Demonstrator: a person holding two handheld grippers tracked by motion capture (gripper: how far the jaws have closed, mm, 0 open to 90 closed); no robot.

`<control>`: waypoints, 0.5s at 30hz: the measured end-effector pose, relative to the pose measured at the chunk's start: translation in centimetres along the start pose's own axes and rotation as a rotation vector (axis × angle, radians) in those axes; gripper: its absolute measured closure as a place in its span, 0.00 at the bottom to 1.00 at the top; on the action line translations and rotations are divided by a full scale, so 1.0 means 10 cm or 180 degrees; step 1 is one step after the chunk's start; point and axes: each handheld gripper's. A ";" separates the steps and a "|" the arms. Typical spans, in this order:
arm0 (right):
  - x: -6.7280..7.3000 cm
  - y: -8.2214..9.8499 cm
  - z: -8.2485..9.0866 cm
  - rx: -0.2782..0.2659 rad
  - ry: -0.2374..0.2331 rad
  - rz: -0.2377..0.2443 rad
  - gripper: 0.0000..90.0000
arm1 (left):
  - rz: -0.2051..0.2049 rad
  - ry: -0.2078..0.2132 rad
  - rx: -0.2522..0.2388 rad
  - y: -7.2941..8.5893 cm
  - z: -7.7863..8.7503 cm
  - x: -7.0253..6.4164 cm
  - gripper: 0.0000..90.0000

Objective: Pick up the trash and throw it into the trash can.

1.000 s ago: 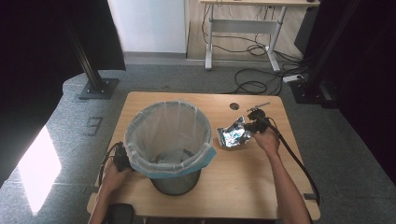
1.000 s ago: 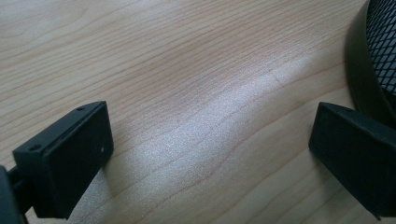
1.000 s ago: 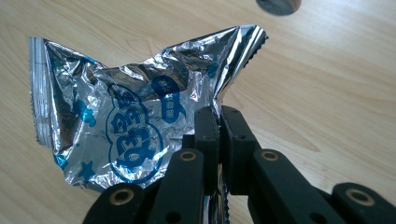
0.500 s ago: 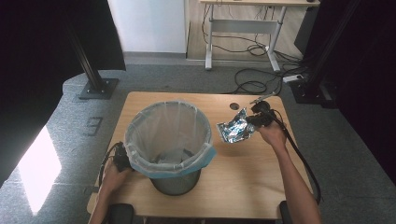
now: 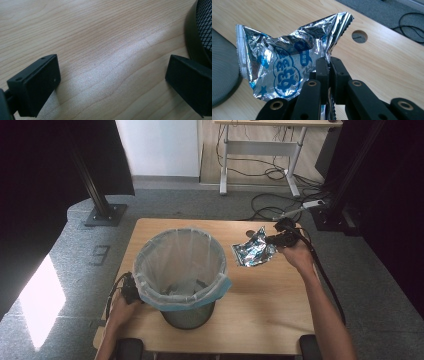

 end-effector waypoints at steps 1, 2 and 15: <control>0.01 -0.03 0.03 -0.0014 -0.0012 0.0009 0.94 | 0.0000 0.0003 0.0002 0.00 0.00 0.00 0.00; 0.01 -0.05 0.06 -0.0036 -0.0034 0.0012 0.94 | 0.0001 0.0000 -0.0001 0.00 0.00 0.00 0.00; 0.08 -0.39 0.44 -0.0198 -0.0159 0.0029 0.94 | -0.0002 0.0011 0.0019 0.00 0.00 0.00 0.00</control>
Point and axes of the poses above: each handheld gripper's, and its own axes: z roughly backward along the jaws, y roughly out of its underside, x roughly to its left, and after that the axes turned 9 degrees about z, right-handed
